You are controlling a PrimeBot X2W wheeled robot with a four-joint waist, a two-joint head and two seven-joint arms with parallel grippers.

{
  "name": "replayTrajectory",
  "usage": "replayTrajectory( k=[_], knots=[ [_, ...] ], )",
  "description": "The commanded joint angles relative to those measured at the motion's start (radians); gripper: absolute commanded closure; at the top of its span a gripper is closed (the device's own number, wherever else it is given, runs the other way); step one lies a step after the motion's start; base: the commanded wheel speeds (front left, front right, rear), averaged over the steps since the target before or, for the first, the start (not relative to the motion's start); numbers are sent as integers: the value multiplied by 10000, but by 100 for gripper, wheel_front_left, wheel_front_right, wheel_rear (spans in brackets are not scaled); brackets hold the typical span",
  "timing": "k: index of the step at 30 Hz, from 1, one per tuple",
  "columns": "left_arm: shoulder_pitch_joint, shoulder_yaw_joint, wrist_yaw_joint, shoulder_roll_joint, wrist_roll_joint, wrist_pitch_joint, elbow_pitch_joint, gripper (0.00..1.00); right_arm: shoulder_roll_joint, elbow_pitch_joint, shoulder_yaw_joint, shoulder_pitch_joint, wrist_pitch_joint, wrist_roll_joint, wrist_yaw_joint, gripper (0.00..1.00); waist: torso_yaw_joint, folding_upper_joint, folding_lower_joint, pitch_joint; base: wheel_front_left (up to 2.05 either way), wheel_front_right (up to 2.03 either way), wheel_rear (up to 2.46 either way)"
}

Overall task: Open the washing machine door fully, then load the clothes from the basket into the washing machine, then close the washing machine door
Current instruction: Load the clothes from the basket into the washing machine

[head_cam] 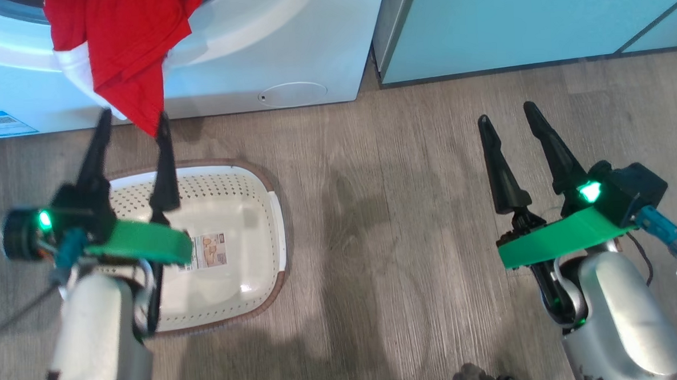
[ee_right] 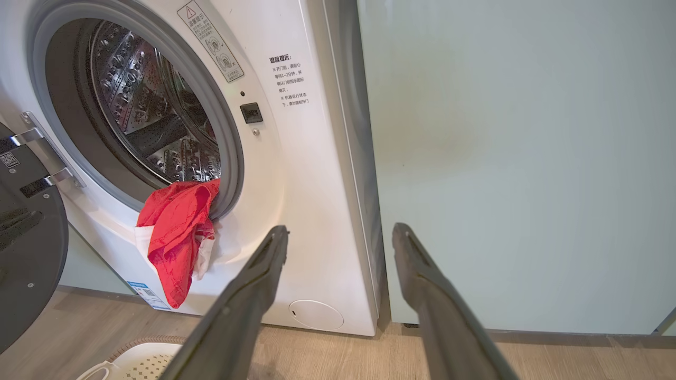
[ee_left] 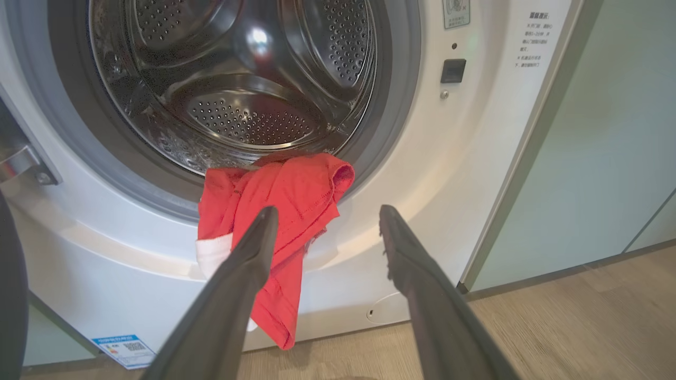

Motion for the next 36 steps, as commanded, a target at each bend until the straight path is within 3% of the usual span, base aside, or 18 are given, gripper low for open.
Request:
replayTrajectory(
  k=[1,9,19,28,36],
  knots=[
    [78,396,66,90,189,-49,-487,0,-20,-328,189,188,-92,-20,0,0,11,0,1,-18,0,0,0],
    [835,447,355,-259,665,-49,-913,0,1,-339,260,271,-92,9,0,0,63,0,1,94,0,0,0],
    [683,498,335,-438,739,-49,-829,0,17,-313,248,257,-92,19,0,0,26,0,1,169,0,0,0],
    [632,735,412,-415,875,-49,-491,0,34,-397,222,188,-92,29,0,0,-140,0,1,463,0,0,0],
    [-159,933,418,-106,887,-49,596,0,73,-542,200,-93,-92,99,0,0,-390,0,1,1457,0,0,0]
  ],
)
